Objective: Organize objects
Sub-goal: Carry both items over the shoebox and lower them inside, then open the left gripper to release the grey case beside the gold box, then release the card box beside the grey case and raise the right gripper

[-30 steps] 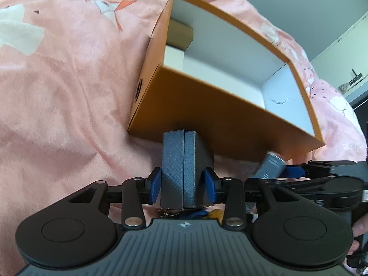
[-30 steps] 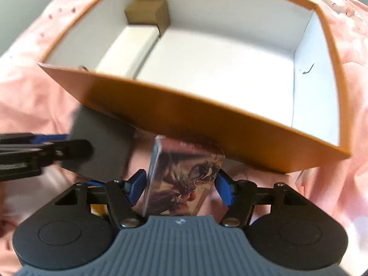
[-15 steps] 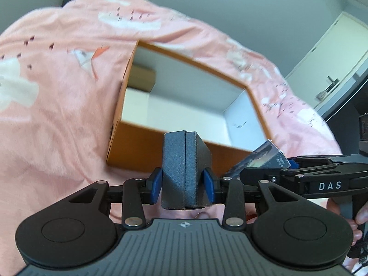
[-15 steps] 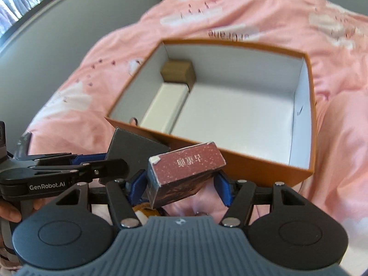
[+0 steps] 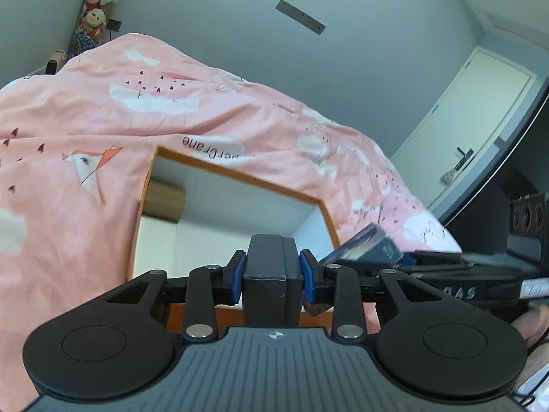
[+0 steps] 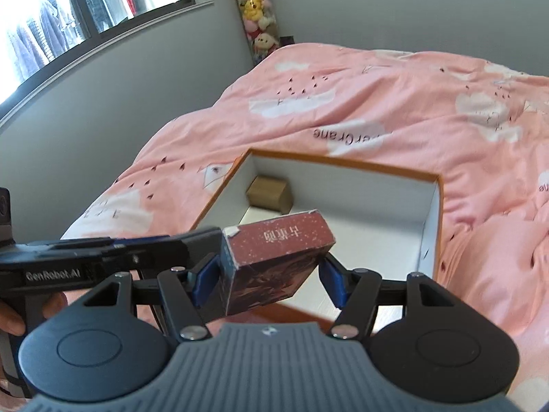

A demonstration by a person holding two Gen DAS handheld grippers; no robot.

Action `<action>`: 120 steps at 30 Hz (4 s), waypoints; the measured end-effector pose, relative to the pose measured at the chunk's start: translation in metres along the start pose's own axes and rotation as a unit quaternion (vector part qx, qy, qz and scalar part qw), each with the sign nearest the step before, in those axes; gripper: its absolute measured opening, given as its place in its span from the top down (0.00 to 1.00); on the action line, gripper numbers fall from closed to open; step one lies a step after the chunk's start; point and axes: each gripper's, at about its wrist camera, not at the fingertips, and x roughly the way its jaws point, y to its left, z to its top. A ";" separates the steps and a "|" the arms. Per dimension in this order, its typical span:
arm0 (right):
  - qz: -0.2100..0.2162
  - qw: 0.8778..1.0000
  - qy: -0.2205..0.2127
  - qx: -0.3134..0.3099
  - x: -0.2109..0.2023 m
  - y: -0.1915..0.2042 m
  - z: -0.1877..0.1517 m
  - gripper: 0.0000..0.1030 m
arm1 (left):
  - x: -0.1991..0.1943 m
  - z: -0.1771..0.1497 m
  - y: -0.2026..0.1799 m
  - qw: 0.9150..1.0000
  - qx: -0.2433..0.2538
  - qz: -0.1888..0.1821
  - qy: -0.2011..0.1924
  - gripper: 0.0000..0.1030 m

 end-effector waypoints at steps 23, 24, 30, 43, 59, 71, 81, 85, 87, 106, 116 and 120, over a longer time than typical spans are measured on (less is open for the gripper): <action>-0.070 0.994 0.084 0.011 0.113 -0.056 0.030 0.37 | 0.138 0.038 0.051 0.994 -0.064 0.012 0.088 0.64; -0.072 0.993 0.092 0.007 0.119 -0.057 0.029 0.37 | 0.144 0.039 0.054 0.993 -0.066 0.006 0.100 0.64; -0.079 0.989 0.126 -0.001 0.145 -0.065 0.029 0.37 | 0.177 0.045 0.060 0.987 -0.033 0.016 0.157 0.64; -0.072 0.984 0.161 0.004 0.181 -0.079 0.031 0.37 | 0.218 0.062 0.063 0.977 0.058 0.054 0.200 0.58; -0.068 0.983 0.168 0.026 0.206 -0.089 0.050 0.36 | 0.176 0.043 0.036 0.945 0.223 0.054 0.232 0.34; -0.082 0.971 0.218 0.061 0.229 -0.108 0.039 0.40 | 0.213 -0.003 0.011 0.872 0.367 0.115 0.303 0.32; -0.055 0.972 0.229 0.012 0.208 -0.100 0.034 0.35 | 0.227 0.005 0.015 0.877 0.355 0.132 0.294 0.39; -0.044 0.963 0.257 -0.064 0.205 -0.088 0.025 0.35 | 0.227 0.010 0.021 0.885 0.343 0.144 0.281 0.54; -0.043 0.955 0.273 -0.106 0.206 -0.081 0.020 0.35 | 0.226 0.013 0.023 0.888 0.335 0.153 0.274 0.60; -0.055 0.933 0.271 -0.231 0.231 -0.061 0.013 0.69 | 0.191 0.026 0.044 0.918 0.278 0.132 0.251 0.60; -0.051 0.932 0.246 -0.261 0.237 -0.053 0.017 0.72 | 0.178 0.017 0.033 0.931 0.252 0.115 0.237 0.59; -0.051 0.934 0.243 -0.258 0.235 -0.054 0.017 0.71 | 0.167 0.017 0.033 0.939 0.236 0.111 0.225 0.57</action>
